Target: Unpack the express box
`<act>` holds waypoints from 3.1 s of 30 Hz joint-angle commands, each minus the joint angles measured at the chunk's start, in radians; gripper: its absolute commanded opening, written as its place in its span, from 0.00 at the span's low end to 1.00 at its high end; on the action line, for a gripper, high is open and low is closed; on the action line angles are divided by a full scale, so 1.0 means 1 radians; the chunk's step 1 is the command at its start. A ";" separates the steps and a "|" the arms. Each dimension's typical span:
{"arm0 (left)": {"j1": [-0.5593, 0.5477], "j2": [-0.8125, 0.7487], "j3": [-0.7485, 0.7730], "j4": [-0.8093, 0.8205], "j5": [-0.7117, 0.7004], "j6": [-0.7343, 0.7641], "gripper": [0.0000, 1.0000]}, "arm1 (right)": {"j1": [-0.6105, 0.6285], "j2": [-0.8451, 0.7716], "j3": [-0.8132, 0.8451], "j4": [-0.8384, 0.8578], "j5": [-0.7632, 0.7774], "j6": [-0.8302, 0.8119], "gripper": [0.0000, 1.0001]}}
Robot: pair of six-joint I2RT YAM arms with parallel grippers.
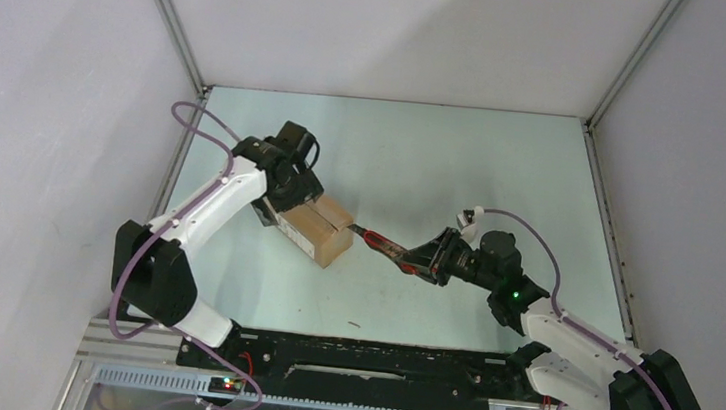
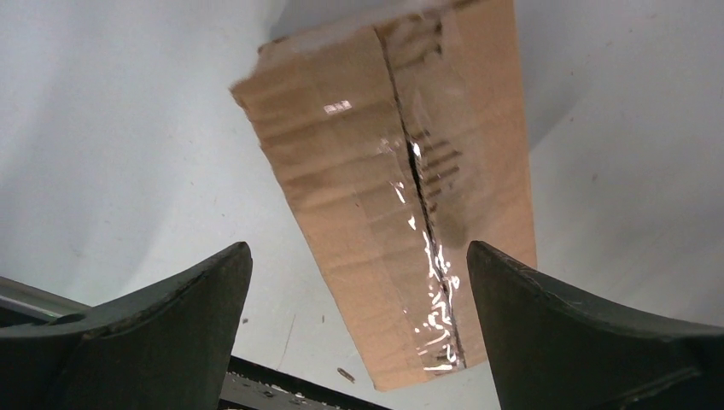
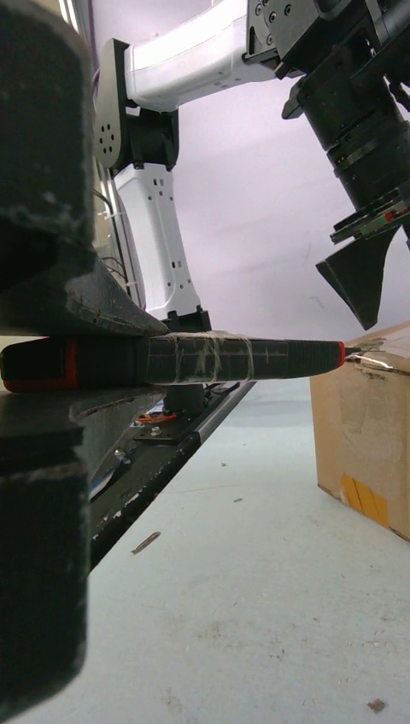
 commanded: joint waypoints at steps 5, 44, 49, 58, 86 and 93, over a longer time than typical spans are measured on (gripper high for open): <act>0.168 -0.053 0.031 0.037 -0.004 0.099 1.00 | -0.009 -0.020 -0.020 0.052 0.019 0.013 0.00; 0.360 0.020 -0.115 0.143 0.158 -0.056 1.00 | -0.019 0.023 -0.095 0.223 0.048 0.111 0.00; 0.360 0.015 -0.130 0.148 0.163 -0.055 1.00 | -0.016 0.056 -0.088 0.261 0.041 0.123 0.00; 0.357 0.012 -0.143 0.150 0.164 -0.054 1.00 | -0.008 0.063 -0.084 0.262 0.041 0.123 0.00; 0.326 -0.061 -0.179 0.144 0.144 -0.102 1.00 | 0.054 0.138 -0.069 0.300 0.030 0.111 0.00; 0.316 -0.152 -0.158 0.125 0.072 -0.024 1.00 | 0.056 0.164 -0.056 0.282 0.033 0.085 0.00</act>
